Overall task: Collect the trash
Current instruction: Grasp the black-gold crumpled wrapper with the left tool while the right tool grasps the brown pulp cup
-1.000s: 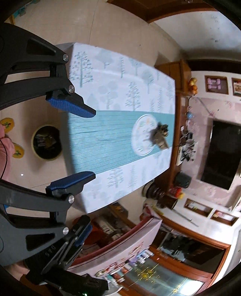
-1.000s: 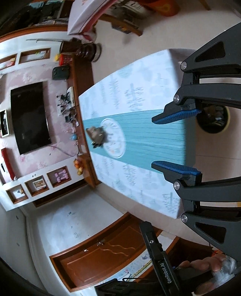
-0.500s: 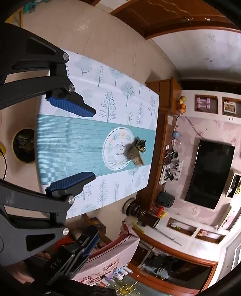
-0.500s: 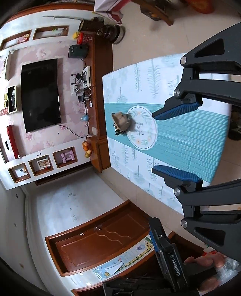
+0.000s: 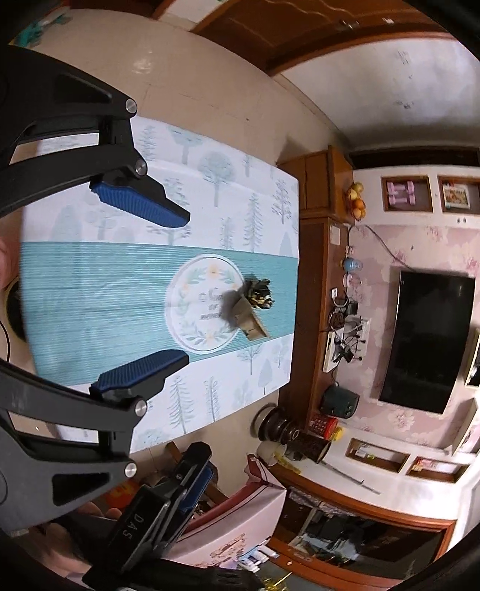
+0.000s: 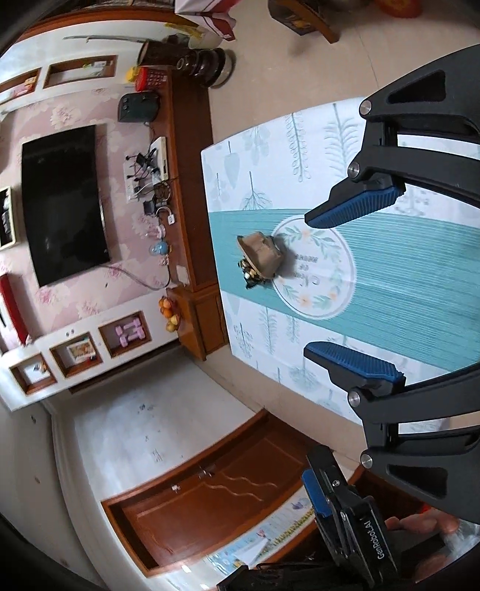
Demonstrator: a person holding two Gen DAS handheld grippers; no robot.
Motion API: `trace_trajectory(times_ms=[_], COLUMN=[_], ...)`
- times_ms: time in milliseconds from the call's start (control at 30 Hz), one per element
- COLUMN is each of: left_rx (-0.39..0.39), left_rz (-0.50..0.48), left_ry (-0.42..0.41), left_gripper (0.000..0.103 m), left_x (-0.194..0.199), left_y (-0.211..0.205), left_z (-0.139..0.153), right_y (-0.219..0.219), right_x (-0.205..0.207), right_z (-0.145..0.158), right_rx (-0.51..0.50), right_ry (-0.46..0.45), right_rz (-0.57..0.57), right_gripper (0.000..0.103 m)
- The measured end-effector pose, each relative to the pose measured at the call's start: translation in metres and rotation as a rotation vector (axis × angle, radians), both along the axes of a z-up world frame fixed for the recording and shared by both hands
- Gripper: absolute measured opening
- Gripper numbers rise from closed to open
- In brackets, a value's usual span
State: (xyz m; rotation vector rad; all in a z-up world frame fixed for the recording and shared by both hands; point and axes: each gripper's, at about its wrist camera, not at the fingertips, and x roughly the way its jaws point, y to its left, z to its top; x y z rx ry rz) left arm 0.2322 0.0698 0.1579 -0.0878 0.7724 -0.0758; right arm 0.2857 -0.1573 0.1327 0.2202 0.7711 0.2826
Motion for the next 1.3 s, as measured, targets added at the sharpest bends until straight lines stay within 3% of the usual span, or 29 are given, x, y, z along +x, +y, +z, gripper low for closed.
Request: trace_trajectory(times_ms=[367,533,700,933,1000,1100,1300], left_rx=[-0.009,-0.065,-0.111,-0.167,-0.176,-0.178,-0.166], left_rz=[-0.146,-0.178,-0.192,-0.233,-0.256,-0.283,-0.321], left_ry=[0.116,0.188,0.250,0.316,0.335,0.363,0.422], left_gripper=[0.066,0.066,0.066,0.066,0.066,0.066,0.066], left_x=[0.203,0.293,0.361,0.409,0.419,0.426,0.442], left_y=[0.019,0.032,0.038,0.033,0.028,0.017,-0.005], left_z=[-0.042,-0.081,-0.126,-0.171,-0.182,-0.194,-0.217], right_y=[0.019,0.022,0.022,0.024,0.025,0.025,0.015], right_x=[0.176,0.250,0.297,0.319,0.323,0.327,0.326], right_z=[-0.076,-0.128,-0.182,-0.237,-0.246,-0.255,-0.251], right_rx=[0.118,0.192,0.223,0.311,0.309,0.297,0.227], right_ry=[0.211,0.321,0.421,0.507,0.517,0.532,0.511], right_rz=[-0.177,-0.285,-0.360,-0.412,-0.419,-0.418,-0.451], right_gripper=[0.065,0.065,0.065,0.065,0.057,0.044,0.042])
